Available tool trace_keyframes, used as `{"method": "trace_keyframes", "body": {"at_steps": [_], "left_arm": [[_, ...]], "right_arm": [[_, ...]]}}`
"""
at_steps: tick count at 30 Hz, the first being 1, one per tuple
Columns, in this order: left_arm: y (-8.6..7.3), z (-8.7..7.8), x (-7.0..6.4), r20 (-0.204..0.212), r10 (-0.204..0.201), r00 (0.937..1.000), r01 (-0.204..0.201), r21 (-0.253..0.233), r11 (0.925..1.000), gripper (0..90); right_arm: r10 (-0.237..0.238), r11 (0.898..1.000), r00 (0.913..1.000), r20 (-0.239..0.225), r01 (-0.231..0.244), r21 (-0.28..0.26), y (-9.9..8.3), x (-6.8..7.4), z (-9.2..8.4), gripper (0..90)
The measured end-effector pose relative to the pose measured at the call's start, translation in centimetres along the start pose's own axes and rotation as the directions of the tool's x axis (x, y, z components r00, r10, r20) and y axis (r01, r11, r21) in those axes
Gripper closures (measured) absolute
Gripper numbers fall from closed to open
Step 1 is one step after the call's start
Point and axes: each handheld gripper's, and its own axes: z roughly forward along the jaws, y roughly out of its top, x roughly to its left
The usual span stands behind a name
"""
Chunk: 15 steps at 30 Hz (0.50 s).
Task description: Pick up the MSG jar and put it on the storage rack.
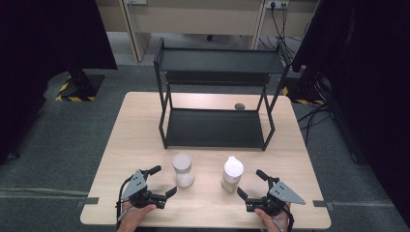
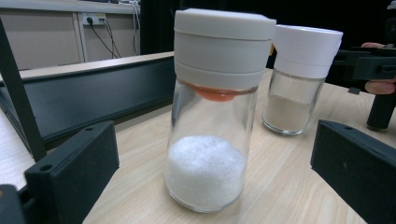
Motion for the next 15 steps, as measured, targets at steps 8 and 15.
{"method": "trace_keyframes", "body": {"at_steps": [8, 15], "left_arm": [[-0.05, 0.07, 0.01, -0.003, -0.001, 1.0, 0.001, 0.003, 1.0, 0.3], [-0.22, -0.02, -0.02, -0.006, -0.007, 1.0, 0.007, -0.001, 1.0, 0.3]], "right_arm": [[0.006, 1.0, 1.0, -0.003, -0.006, -0.005, -0.07, -0.04, -0.03, 0.4], [0.01, 1.0, 0.9999, 0.003, -0.01, -0.012, -0.12, -0.04, -0.09, 0.4]]}}
